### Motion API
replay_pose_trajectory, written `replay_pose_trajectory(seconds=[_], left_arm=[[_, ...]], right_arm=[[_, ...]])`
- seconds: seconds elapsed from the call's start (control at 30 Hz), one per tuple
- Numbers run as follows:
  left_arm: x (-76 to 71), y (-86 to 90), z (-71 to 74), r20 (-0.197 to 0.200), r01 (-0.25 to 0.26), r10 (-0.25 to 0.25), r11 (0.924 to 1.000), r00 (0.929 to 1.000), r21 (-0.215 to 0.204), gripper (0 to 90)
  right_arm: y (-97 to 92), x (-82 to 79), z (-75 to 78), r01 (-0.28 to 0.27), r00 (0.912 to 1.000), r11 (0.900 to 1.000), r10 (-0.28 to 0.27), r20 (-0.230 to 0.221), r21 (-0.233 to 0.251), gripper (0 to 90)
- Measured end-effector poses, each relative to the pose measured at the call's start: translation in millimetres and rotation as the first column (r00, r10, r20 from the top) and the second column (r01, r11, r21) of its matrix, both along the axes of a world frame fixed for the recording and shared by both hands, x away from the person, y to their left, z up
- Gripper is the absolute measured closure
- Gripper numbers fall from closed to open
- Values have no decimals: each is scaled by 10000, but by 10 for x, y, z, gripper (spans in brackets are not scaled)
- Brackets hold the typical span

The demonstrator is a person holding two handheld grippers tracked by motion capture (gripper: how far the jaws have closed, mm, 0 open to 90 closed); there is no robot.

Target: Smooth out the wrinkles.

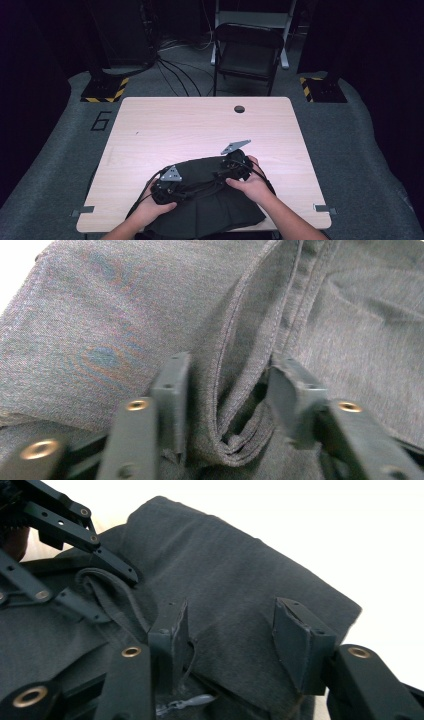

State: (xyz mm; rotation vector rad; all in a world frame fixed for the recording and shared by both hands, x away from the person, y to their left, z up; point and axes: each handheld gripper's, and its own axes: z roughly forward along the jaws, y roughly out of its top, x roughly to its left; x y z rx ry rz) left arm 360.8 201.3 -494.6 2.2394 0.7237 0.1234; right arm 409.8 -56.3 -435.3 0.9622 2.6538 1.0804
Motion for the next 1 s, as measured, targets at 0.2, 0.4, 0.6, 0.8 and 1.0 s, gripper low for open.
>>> replay_pose_trajectory(seconds=[0.2, 0.4, 0.6, 0.8, 1.0], left_arm=[[48, 80, 71, -81, -245, 244, 9997, 9997, -70, 853], [94, 142, 119, -356, -264, 252, 9991, 9990, -327, 858], [158, 203, 94, -924, -479, 406, 9957, 9949, -790, 858], [189, 271, 180, -925, -495, 412, 9947, 9949, -898, 857], [184, 287, 212, -893, -293, 225, 9967, 9958, -763, 857]], right_arm=[[99, -46, -27, -526, 9986, 9985, 525, -33, -136, 455], [130, -101, -73, -1254, 9917, 9918, 1246, -310, -253, 428], [198, -166, -150, -1899, 9815, 9756, 1916, 46, -1103, 401], [258, -185, -219, -2102, 9751, 9617, 2193, 337, -1760, 505], [268, -131, -222, -2088, 9778, 9665, 2088, -156, -1496, 737]])
